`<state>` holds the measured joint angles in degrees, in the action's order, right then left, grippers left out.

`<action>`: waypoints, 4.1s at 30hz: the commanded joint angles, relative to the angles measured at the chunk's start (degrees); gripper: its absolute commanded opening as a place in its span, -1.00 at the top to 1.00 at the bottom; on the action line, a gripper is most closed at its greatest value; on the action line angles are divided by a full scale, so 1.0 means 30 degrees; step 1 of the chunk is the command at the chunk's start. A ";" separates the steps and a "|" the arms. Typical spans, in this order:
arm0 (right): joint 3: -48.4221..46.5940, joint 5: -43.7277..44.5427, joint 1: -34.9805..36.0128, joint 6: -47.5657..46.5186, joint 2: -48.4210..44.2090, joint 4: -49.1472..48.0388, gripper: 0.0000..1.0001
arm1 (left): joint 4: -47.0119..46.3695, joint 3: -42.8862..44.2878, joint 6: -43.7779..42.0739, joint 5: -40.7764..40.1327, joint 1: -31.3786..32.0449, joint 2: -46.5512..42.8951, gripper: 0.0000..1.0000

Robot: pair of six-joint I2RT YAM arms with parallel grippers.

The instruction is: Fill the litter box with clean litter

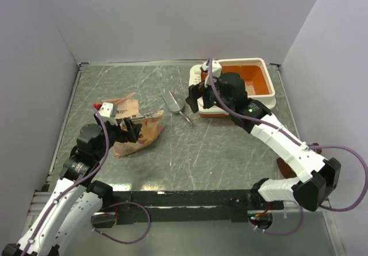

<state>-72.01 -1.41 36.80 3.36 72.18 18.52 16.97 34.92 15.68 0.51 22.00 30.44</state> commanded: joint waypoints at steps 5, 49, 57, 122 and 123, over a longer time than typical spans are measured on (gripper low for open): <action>-0.2598 -0.3952 0.1267 -0.5245 0.2566 0.0241 -0.99 | -0.0619 0.0168 -0.0423 0.0445 0.0050 -0.0741 -0.94; -0.6171 -1.4441 0.2676 -1.5797 1.1914 -0.4036 -0.89 | 0.0495 0.0315 0.0280 -0.6968 0.0050 -0.2704 -0.94; -0.6759 -1.4735 0.2793 -1.5767 1.2706 -0.3422 -0.51 | 0.0407 0.0256 0.0193 -0.6881 0.0050 -0.2762 -0.94; 0.8620 0.3108 -0.1454 0.5151 0.1427 0.5779 0.54 | 0.0993 0.0666 0.0807 -0.7204 0.0050 -0.2236 -0.94; 0.8680 0.2962 -0.1426 0.5093 0.1398 0.5692 0.37 | 0.1022 0.0695 0.0779 -0.7231 0.0050 -0.2206 -0.94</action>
<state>-47.48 8.01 33.06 17.17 78.37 36.64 20.91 34.94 17.52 -20.88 22.00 22.87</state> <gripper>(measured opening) 0.134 0.969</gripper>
